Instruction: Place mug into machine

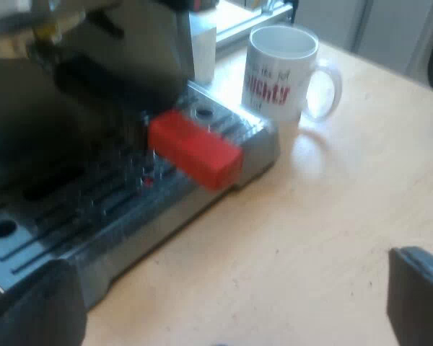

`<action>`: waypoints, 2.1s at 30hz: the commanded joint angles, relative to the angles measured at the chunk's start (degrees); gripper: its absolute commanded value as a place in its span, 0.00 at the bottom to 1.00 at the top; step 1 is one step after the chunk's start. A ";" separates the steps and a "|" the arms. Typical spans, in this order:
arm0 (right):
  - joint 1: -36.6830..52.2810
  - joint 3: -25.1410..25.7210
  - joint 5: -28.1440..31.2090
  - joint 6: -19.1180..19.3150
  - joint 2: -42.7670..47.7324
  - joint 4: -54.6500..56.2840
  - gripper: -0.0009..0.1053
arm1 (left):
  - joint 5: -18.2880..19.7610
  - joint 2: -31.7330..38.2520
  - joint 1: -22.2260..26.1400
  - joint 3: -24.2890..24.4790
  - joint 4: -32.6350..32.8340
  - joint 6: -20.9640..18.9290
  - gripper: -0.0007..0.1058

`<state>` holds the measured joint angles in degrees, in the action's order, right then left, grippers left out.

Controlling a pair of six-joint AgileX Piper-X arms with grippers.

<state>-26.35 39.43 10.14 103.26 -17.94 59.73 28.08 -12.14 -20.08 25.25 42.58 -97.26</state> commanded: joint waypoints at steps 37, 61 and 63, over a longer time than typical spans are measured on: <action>-0.01 -32.94 8.18 -4.79 -14.49 -65.40 0.72 | 2.26 -0.97 -0.24 -5.09 -5.24 -0.19 0.82; 0.09 -32.58 15.41 -8.75 -49.57 -99.68 0.72 | 2.26 -0.97 -0.24 -5.09 -5.24 -0.19 0.82; 0.09 -32.43 15.41 -8.75 -51.47 -101.76 0.72 | 2.26 -0.97 -0.24 -5.09 -5.24 -0.19 0.82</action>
<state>-26.35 6.67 25.10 95.11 -68.60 -40.16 29.96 -13.24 -20.08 20.00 38.19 -97.26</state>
